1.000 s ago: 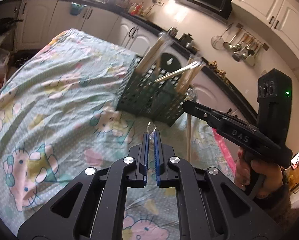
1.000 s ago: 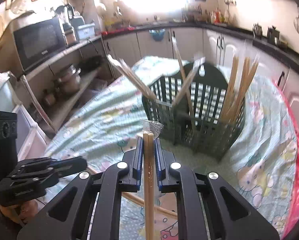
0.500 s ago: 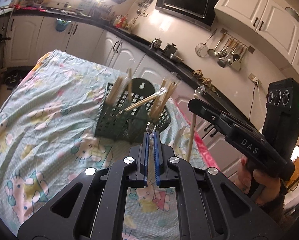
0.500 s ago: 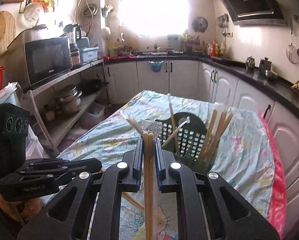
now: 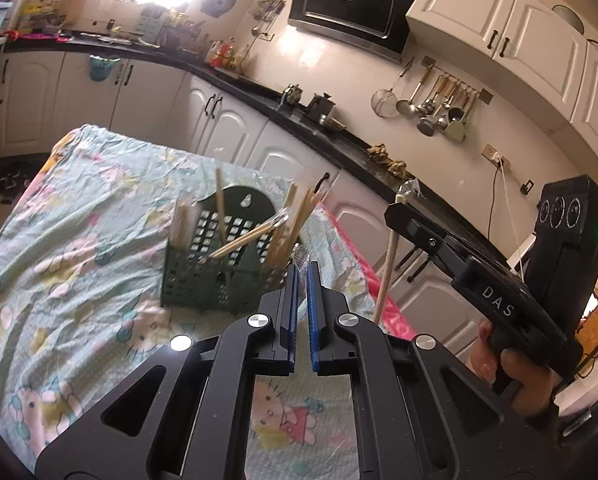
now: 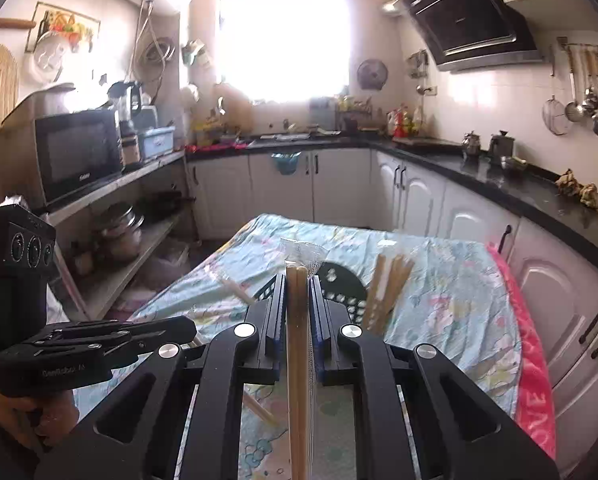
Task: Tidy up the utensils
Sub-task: 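Lift the right tool's chopstick up over the caddy while the left tool raises its own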
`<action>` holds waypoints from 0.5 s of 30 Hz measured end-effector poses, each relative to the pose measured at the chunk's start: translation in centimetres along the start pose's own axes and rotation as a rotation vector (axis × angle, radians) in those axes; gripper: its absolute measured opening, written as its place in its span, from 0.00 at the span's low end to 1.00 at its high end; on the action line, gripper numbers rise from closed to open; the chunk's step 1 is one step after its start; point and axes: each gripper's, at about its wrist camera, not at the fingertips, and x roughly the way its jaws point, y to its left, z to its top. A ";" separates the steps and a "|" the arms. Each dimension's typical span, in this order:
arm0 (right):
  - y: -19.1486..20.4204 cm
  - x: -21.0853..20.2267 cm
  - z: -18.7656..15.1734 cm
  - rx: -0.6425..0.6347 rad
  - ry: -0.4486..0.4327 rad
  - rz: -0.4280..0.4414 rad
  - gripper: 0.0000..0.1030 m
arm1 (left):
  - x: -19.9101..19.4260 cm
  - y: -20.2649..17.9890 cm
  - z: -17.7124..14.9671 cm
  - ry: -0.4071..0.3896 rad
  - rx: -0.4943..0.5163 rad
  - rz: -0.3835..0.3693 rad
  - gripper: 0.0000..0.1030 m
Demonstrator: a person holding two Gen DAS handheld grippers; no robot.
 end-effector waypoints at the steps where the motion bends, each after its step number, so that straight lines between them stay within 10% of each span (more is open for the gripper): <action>1: -0.3 -0.3 0.1 0.007 -0.011 -0.003 0.11 | 0.1 -0.2 0.2 -0.002 0.003 -0.004 0.02; 15: -4.3 -3.4 2.1 0.093 -0.152 -0.062 0.11 | 1.5 -3.0 4.7 -0.047 0.045 -0.077 0.02</action>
